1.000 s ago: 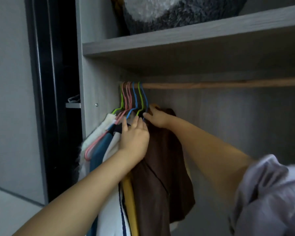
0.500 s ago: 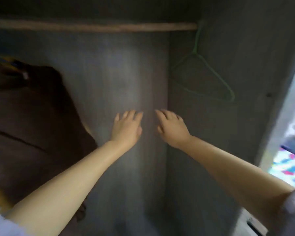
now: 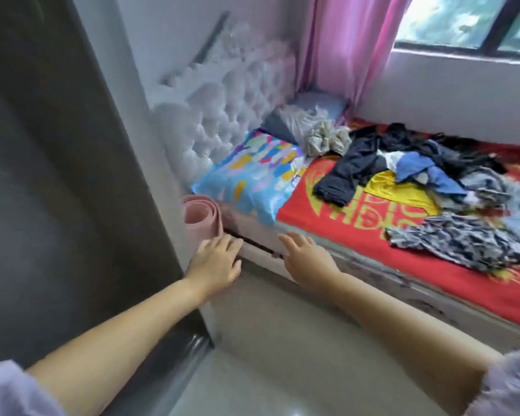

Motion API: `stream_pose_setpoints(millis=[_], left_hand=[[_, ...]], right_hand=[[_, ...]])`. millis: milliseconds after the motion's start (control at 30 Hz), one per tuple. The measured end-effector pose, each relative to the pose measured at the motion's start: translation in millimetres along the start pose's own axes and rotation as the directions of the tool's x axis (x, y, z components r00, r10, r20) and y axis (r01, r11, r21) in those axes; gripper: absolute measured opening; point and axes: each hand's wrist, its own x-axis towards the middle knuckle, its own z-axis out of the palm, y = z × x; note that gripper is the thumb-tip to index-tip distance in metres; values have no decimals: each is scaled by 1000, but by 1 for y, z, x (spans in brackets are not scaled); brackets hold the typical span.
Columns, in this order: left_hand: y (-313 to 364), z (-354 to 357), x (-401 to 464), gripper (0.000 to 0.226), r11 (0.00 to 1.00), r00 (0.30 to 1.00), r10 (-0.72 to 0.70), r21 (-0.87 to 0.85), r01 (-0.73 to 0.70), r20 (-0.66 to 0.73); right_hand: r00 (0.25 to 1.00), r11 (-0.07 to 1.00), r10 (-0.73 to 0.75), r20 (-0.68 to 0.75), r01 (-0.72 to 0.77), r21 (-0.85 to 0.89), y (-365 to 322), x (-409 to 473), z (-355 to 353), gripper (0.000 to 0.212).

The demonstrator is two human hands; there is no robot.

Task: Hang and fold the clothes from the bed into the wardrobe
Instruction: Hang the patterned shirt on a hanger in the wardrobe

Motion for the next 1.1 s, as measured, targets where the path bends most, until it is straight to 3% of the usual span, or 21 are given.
stream_pose_setpoints(millis=[100, 200, 400, 533, 833, 1100], left_hand=[[79, 29, 42, 52, 993, 992, 93, -86, -86, 83], [153, 48, 81, 45, 973, 978, 177, -167, -157, 110], [250, 86, 148, 51, 950, 930, 286, -193, -244, 232], [280, 107, 211, 56, 936, 893, 344, -183, -301, 290], [361, 132, 373, 62, 890, 799, 453, -151, -430, 397], [479, 190, 452, 60, 824, 683, 549, -179, -537, 482]], right_hand=[[959, 962, 273, 72, -274, 10, 93, -61, 8, 50], [857, 851, 503, 113, -514, 107, 168, -115, 11, 47], [617, 606, 760, 202, -786, 123, 270, -166, 22, 52], [498, 483, 841, 214, -867, 121, 323, -162, 18, 54], [309, 283, 928, 207, -948, 148, 440, -145, -11, 51], [264, 221, 915, 306, -961, 166, 568, -144, 5, 52]])
